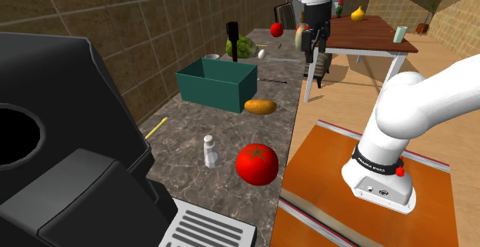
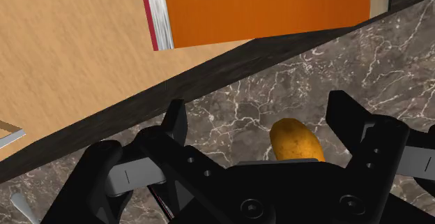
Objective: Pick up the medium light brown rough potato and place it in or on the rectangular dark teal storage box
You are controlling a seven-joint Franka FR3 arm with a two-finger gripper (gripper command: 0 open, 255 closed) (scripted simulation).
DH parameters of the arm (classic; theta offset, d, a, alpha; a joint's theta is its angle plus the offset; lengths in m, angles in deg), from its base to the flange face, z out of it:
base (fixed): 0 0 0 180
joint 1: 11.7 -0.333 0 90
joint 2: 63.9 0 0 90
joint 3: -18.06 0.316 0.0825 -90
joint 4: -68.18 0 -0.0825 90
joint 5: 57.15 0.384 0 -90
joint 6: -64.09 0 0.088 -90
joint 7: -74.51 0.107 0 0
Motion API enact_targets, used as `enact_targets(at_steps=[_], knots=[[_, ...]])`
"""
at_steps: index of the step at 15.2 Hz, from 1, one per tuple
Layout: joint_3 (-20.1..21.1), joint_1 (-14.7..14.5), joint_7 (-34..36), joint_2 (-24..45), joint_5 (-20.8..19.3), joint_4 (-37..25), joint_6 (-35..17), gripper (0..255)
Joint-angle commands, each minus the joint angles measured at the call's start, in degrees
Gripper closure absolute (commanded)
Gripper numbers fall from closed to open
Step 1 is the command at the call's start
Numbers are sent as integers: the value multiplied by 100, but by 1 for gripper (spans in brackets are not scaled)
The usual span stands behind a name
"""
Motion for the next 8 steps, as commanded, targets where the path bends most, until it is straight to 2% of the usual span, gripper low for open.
enact_targets(at_steps=[1, 8], knots=[[0, 0, 0, 0, 0, 0, 0, 0], [662, -253, 371, 1156, -297, 143, -1292, 0]])
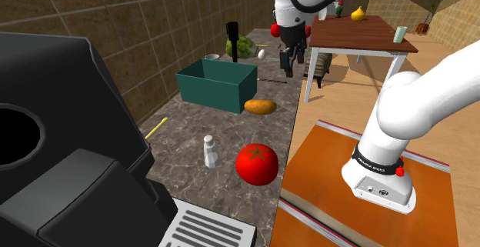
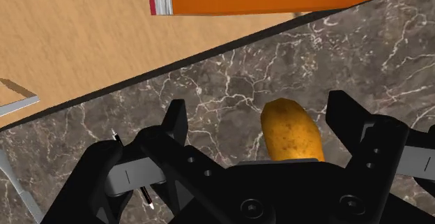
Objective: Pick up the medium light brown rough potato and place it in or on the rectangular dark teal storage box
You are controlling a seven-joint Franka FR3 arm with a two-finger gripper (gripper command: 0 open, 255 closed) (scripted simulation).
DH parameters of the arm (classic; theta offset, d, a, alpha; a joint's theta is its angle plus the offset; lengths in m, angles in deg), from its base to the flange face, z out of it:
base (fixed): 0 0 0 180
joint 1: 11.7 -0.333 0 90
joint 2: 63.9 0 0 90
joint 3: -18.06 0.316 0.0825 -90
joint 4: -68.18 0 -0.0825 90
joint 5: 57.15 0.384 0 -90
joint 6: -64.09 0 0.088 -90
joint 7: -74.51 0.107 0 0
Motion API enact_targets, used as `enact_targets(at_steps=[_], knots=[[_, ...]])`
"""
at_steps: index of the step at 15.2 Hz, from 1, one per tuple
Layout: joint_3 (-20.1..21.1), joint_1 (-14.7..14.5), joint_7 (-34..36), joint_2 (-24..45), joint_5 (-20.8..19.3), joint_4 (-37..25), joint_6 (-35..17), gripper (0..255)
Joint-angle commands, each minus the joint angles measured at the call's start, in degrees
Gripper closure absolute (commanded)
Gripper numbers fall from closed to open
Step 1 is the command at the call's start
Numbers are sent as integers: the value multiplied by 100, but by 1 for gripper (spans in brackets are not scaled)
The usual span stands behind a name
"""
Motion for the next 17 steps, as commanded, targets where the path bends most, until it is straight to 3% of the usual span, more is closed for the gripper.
enact_targets(at_steps=[1, 9, 15, 17], knots=[[191, -49, 130, 421, -124, -38, -378, 0], [929, -93, 881, 2145, -979, -407, -1512, 0], [1347, -121, 1684, 3609, -2060, -1029, -1920, 0], [1352, -130, 1805, 3818, -2244, -1081, -2006, 0]])
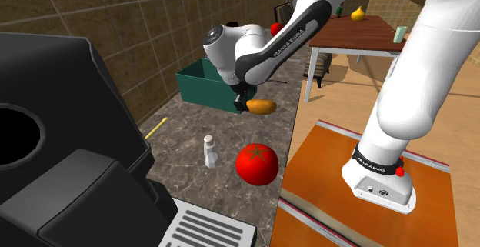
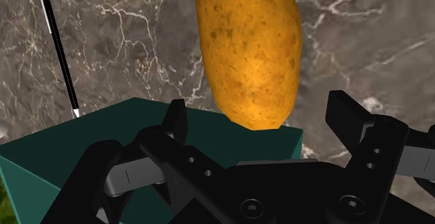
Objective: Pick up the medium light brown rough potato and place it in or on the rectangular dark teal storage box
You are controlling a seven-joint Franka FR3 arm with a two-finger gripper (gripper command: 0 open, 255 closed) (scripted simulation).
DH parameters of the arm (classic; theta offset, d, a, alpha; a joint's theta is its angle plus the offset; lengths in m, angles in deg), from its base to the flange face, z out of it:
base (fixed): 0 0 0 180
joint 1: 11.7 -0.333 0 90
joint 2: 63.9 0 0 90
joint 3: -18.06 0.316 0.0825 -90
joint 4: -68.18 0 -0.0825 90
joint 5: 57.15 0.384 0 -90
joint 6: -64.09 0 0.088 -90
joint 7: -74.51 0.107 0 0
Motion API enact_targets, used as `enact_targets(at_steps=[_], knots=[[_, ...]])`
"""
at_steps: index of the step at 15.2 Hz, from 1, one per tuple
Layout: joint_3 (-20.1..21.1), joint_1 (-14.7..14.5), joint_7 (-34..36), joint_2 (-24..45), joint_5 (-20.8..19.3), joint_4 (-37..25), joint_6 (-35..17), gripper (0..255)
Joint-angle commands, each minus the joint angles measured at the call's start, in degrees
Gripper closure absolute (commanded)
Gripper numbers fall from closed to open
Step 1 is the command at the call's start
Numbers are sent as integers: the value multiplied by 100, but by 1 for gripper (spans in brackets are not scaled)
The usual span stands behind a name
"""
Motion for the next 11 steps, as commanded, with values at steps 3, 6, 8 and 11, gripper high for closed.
enact_targets(at_steps=[3, 6, 8, 11], knots=[[-39, 42, 139, 200, -224, 89, -247, 0], [-93, 94, 211, 304, -354, 194, -449, 0], [-104, 104, 225, 325, -380, 213, -488, 0], [-102, 107, 226, 325, -380, 213, -488, 0]])
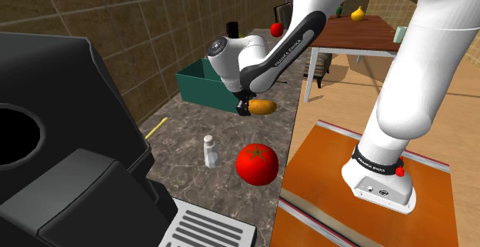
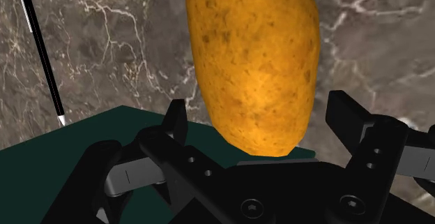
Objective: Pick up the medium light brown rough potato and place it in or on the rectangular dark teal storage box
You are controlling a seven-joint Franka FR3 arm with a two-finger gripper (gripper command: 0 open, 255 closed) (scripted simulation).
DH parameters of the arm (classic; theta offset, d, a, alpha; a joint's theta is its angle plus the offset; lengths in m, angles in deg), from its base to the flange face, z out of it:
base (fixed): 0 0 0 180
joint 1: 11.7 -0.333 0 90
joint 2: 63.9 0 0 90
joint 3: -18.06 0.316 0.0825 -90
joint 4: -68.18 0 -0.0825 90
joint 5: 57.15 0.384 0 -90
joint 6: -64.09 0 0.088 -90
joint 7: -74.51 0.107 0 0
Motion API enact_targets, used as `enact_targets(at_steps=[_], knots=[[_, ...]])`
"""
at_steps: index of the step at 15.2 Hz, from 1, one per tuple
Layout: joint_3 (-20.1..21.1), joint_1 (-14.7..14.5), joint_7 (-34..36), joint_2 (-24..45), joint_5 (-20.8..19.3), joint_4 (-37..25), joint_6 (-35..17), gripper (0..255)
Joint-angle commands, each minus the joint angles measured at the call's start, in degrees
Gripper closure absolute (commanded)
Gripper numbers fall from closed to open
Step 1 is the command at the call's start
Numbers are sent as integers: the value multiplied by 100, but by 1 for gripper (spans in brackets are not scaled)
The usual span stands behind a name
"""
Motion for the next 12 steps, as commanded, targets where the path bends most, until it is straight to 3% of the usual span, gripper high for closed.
enact_targets(at_steps=[1, 3, 4, 12], knots=[[-13, 13, -9, 31, -6, 5, -19, 0], [-11, 15, -9, 31, -6, 5, -19, 0], [-10, 13, -7, 32, -5, 4, -17, 255], [-8, 12, 2, 23, -6, 24, -27, 255]])
